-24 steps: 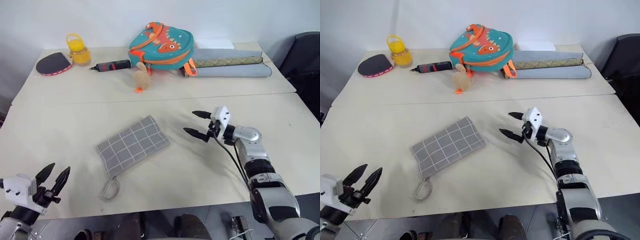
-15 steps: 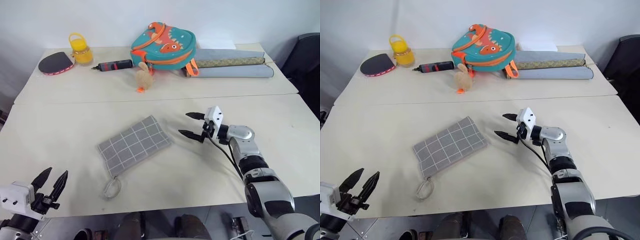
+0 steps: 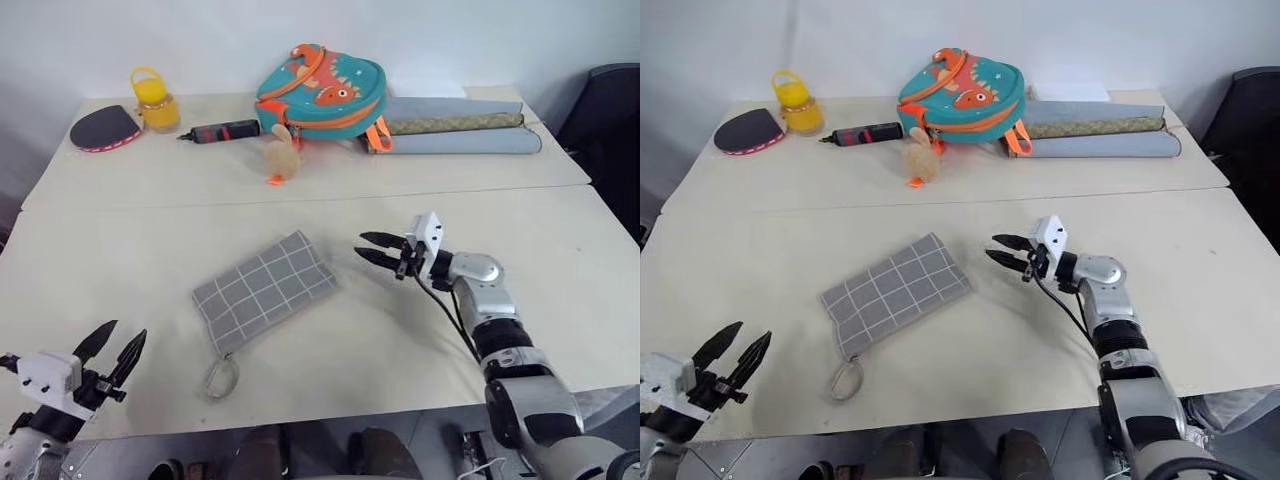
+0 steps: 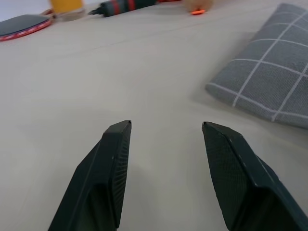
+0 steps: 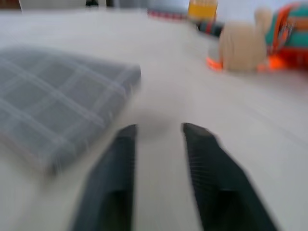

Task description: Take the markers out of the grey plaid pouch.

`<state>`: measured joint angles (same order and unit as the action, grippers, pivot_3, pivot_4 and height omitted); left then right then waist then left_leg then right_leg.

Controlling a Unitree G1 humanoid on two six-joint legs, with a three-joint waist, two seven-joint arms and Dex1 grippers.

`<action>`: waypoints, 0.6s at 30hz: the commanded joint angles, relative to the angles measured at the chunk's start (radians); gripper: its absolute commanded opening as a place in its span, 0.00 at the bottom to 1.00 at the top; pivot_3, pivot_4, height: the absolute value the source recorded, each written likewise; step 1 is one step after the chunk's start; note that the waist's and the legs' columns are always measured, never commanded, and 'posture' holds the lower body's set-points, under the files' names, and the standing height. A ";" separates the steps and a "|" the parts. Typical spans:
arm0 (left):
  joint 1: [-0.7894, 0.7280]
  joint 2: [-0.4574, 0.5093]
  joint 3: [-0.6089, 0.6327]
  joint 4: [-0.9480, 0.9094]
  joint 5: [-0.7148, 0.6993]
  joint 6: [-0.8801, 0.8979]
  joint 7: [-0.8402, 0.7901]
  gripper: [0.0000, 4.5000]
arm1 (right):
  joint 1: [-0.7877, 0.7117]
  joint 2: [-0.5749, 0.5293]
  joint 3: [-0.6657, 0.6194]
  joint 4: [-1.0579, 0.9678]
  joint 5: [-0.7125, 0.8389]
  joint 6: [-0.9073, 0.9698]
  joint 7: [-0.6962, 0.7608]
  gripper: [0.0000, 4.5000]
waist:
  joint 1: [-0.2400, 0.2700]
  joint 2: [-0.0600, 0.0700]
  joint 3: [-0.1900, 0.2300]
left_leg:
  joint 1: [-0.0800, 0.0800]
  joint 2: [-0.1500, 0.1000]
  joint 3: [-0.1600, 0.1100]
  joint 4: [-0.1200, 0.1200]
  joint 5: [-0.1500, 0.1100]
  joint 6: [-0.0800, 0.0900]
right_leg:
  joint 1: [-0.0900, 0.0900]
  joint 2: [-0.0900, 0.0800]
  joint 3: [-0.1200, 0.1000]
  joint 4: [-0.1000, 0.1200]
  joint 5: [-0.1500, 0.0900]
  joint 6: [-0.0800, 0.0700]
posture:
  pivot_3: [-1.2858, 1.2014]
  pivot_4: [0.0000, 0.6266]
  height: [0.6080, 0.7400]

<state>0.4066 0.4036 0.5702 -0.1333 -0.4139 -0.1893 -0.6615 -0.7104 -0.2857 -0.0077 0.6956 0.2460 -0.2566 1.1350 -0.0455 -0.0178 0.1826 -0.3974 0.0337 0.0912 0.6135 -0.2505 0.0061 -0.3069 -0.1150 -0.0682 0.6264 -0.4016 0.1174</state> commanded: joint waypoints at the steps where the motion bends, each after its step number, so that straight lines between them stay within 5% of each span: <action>1: -0.019 0.028 -0.007 0.049 0.061 -0.078 0.000 0.55 | 0.012 0.087 0.022 -0.135 0.036 0.048 -0.056 0.02 | -0.009 0.000 0.000 | 0.000 0.000 0.000 0.000 0.000 0.000 | 0.000 0.000 0.000 0.001 0.000 0.000 | 0.52 0.24 1.00; 8: -0.057 0.053 -0.054 0.110 0.144 -0.184 0.012 0.55 | 0.004 0.202 0.097 -0.158 -0.028 0.047 -0.142 0.01 | -0.009 -0.001 -0.001 | 0.000 0.000 0.000 -0.001 0.000 0.000 | 0.000 0.000 -0.001 0.003 0.000 0.000 | 0.52 0.24 1.00; 18: -0.043 0.093 -0.098 0.048 0.201 -0.297 0.009 0.55 | -0.099 0.251 0.238 0.123 -0.306 -0.037 -0.391 0.01 | -0.016 -0.001 -0.001 | 0.000 0.000 0.000 -0.001 -0.001 -0.002 | -0.003 -0.001 -0.001 0.004 0.000 0.000 | 0.52 0.24 1.00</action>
<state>0.3490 0.4852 0.4613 -0.0447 -0.2232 -0.4447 -0.6493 -0.7921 -0.0280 0.2204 0.7958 -0.0276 -0.2690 0.7712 -0.0619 -0.0187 0.1821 -0.3974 0.0337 0.0911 0.6119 -0.2512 0.0041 -0.3099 -0.1158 -0.0693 0.6306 -0.4016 0.1174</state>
